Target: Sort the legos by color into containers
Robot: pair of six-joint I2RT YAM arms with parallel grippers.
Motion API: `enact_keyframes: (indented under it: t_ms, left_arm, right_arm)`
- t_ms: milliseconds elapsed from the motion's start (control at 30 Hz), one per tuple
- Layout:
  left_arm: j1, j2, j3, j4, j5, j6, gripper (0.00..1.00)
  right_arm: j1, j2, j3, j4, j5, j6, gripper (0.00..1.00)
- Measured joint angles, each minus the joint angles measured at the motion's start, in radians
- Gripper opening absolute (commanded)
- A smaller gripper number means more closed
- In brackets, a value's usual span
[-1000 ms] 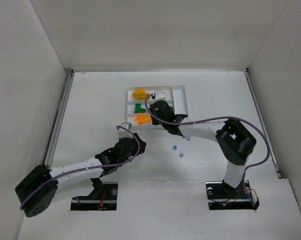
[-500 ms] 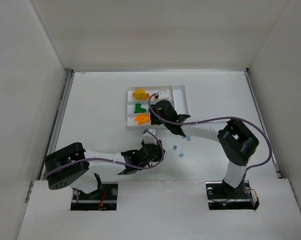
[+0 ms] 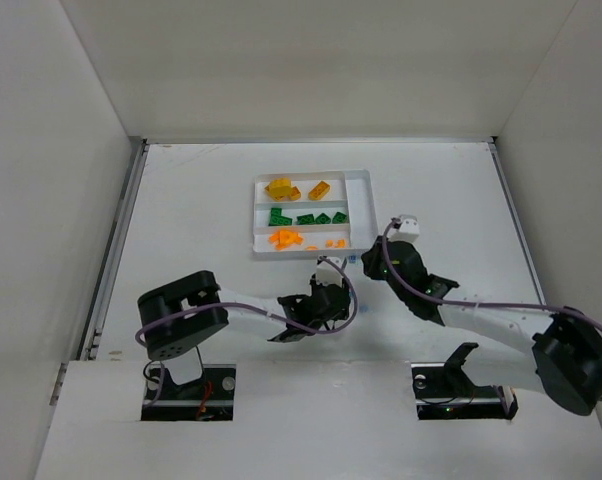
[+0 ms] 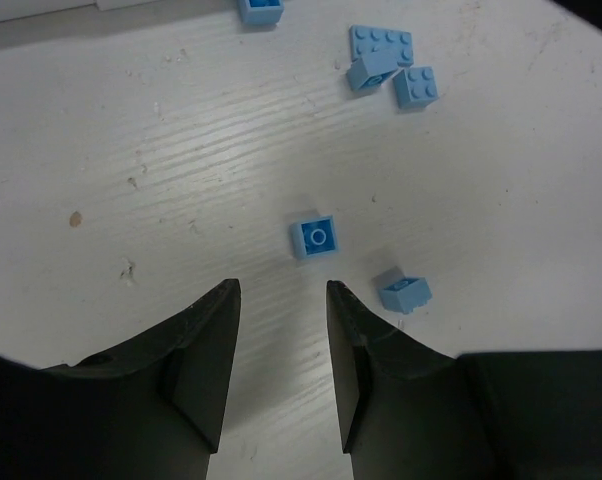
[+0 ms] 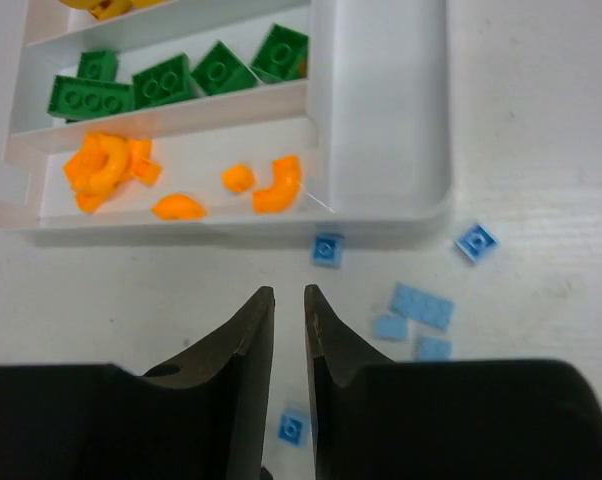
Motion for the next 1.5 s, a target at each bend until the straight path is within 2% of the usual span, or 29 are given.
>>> enact_keyframes:
  t_ms: [167, 300, 467, 600, 833, 1033, 1233, 1300, 1500]
  left_arm:
    - [-0.001, 0.068, 0.061, -0.012, -0.005, 0.01, 0.35]
    - [0.0, 0.104, 0.112, -0.029, -0.021, 0.02, 0.33]
    - [-0.001, 0.145, 0.162, -0.063, -0.05, 0.031, 0.13]
    - [-0.005, 0.145, 0.167, -0.08, -0.072, 0.033, 0.1]
    - [0.032, 0.105, 0.206, -0.151, -0.073, 0.071, 0.1]
    - [0.152, 0.119, 0.396, -0.156, -0.024, 0.11, 0.11]
    - [0.27, 0.273, 0.634, -0.145, 0.031, 0.135, 0.13]
    - [0.3, 0.342, 0.696, -0.159, 0.046, 0.139, 0.16]
    - [0.347, 0.473, 0.784, -0.215, 0.105, 0.145, 0.34]
  right_arm:
    - [0.0, -0.163, -0.12, -0.043, 0.026, 0.061, 0.33]
    - [0.0, -0.224, -0.157, -0.062, 0.034, 0.104, 0.38]
    - [0.009, -0.253, -0.206, -0.094, 0.041, 0.158, 0.4]
    - [0.037, -0.311, -0.243, -0.136, 0.046, 0.195, 0.41]
    - [0.073, -0.446, -0.265, -0.18, 0.05, 0.249, 0.38]
    - [0.116, -0.418, -0.265, -0.196, 0.058, 0.274, 0.39]
    - [0.168, -0.385, -0.265, -0.212, 0.063, 0.29, 0.45]
    - [0.183, -0.382, -0.265, -0.22, 0.064, 0.297, 0.49]
    - [0.22, -0.328, -0.264, -0.238, 0.067, 0.307, 0.51]
